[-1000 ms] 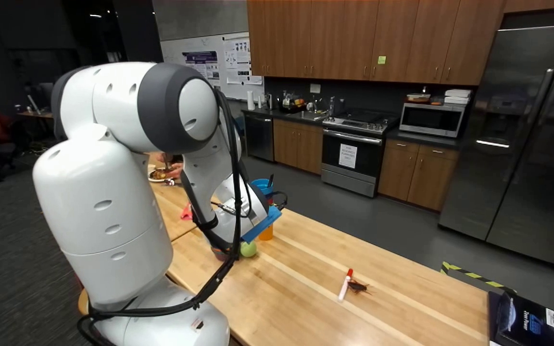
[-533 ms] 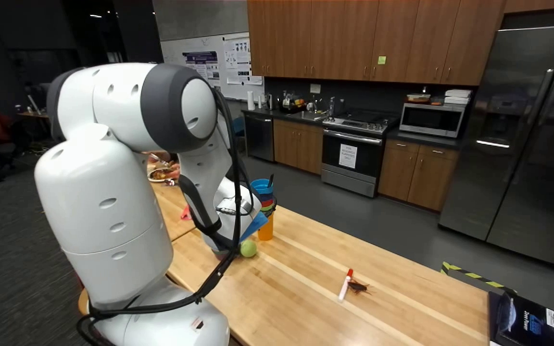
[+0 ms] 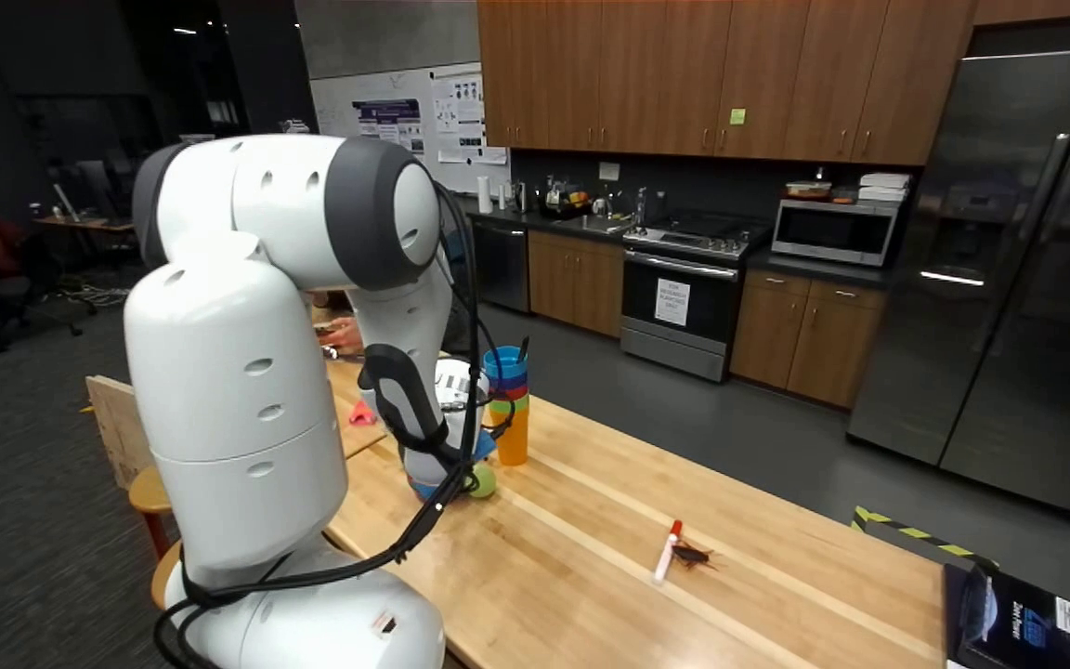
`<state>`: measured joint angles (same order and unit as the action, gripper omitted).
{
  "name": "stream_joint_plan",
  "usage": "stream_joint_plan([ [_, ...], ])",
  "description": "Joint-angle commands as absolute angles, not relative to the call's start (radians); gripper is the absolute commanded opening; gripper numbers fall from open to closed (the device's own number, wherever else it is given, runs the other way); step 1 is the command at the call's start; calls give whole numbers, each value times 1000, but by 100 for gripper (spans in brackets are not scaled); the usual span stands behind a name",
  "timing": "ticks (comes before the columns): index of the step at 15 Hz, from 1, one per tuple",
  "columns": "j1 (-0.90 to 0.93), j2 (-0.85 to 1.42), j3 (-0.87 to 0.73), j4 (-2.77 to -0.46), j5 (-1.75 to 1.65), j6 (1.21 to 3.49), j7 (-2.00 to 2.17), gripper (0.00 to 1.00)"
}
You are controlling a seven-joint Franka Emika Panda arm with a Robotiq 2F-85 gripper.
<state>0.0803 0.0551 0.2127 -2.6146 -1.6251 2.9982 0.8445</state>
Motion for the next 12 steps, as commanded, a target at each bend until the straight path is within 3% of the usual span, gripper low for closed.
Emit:
stream_joint_plan([
  [1, 95, 175, 223, -2540, -1769, 2955, 1008, 100],
  [12, 103, 350, 260, -2437, -2099, 2808, 1293, 100],
])
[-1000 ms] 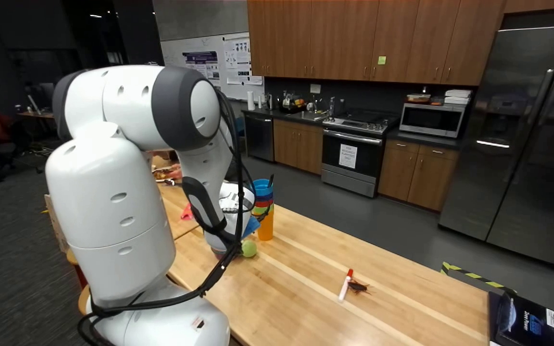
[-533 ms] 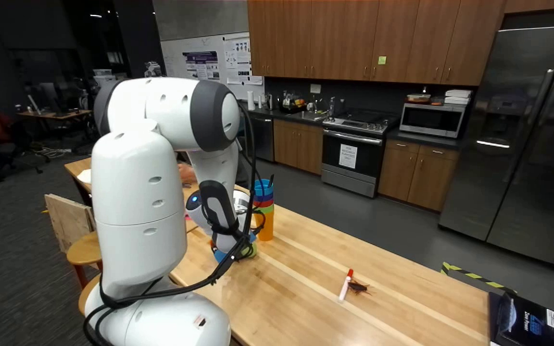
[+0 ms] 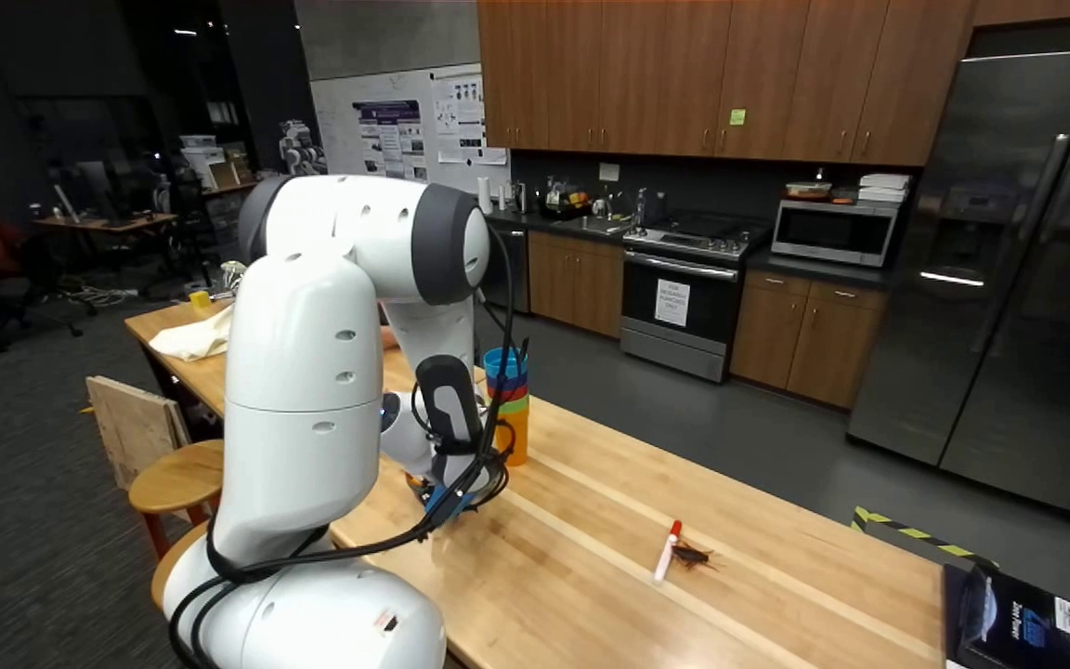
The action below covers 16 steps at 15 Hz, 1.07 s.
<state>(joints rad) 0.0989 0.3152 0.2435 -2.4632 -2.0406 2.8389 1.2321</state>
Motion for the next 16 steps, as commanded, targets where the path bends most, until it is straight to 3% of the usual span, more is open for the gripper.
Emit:
stream_joint_plan([
  [1, 105, 344, 263, -2440, -2106, 2803, 1302, 100],
  [16, 36, 212, 288, -2406, -2317, 2929, 1515, 100],
])
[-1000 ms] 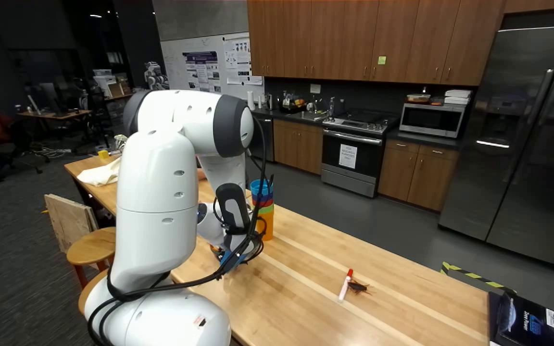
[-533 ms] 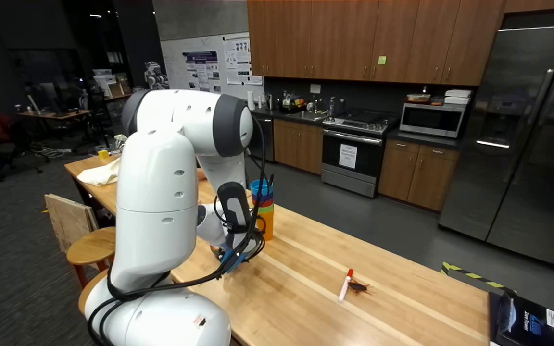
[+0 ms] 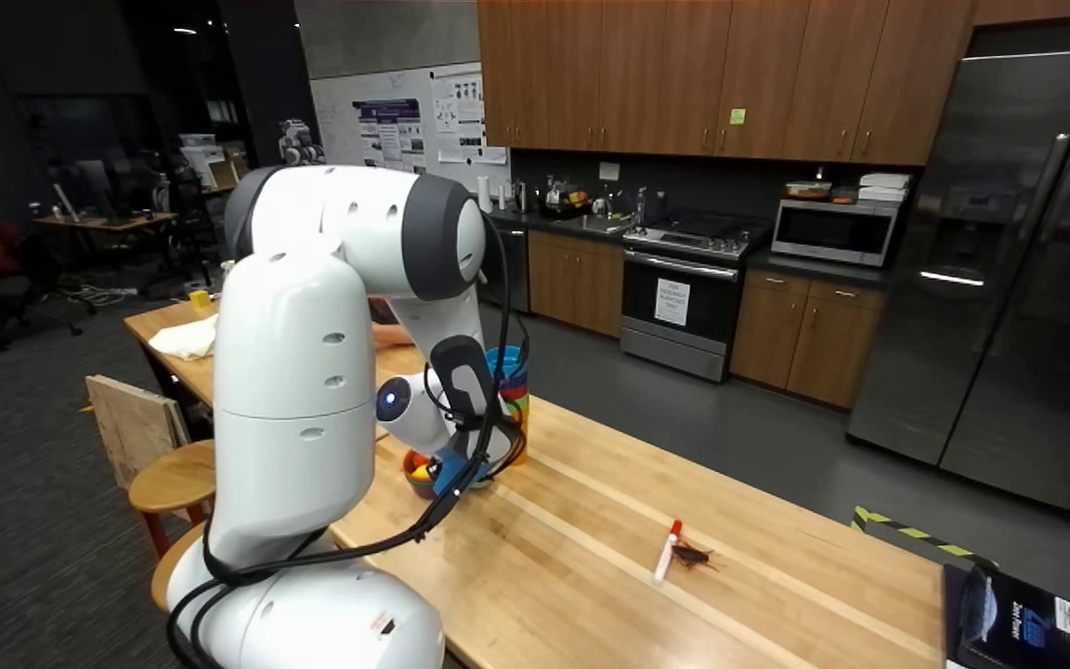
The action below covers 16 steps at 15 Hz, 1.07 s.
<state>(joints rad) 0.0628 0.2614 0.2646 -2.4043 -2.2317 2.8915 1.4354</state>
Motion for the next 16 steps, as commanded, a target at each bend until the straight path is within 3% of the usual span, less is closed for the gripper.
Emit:
stream_joint_plan([
  [1, 31, 209, 294, -2401, -2346, 2942, 1539, 100],
  [10, -15, 253, 352, -2321, -2548, 3109, 1635, 100],
  [16, -29, 286, 350, -2314, -2574, 3090, 1609, 100],
])
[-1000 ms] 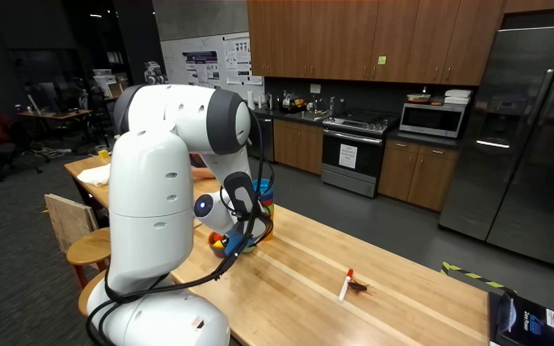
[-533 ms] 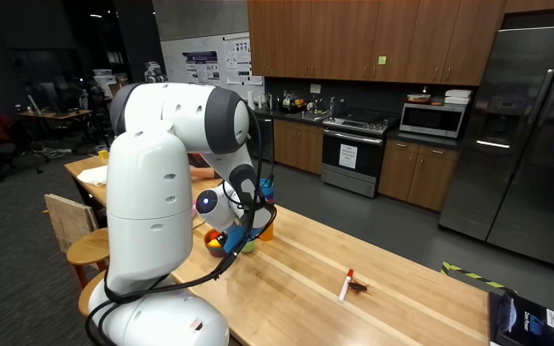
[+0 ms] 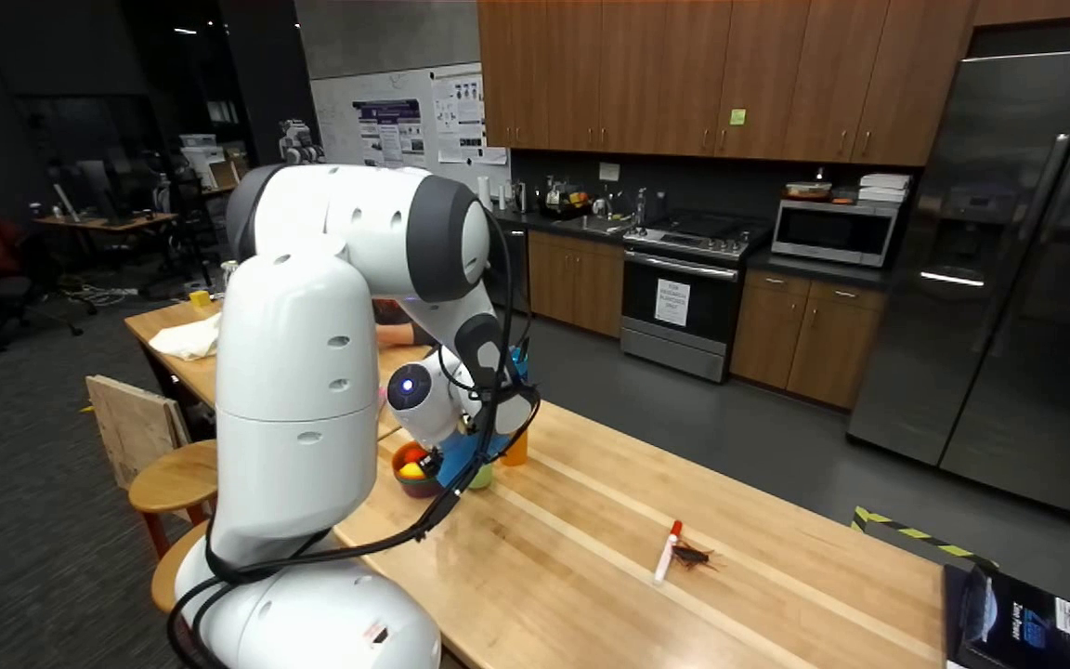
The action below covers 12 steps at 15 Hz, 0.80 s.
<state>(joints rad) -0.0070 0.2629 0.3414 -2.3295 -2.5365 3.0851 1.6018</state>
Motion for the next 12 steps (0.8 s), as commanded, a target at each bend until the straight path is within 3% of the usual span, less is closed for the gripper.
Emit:
stream_joint_plan([
  [1, -28, 292, 351, -2317, -2576, 3082, 1609, 100],
  [3, -33, 308, 355, -2313, -2588, 3072, 1612, 100],
  [5, -37, 321, 360, -2310, -2589, 3061, 1621, 93],
  [12, -26, 358, 334, -2278, -2572, 3031, 1592, 100],
])
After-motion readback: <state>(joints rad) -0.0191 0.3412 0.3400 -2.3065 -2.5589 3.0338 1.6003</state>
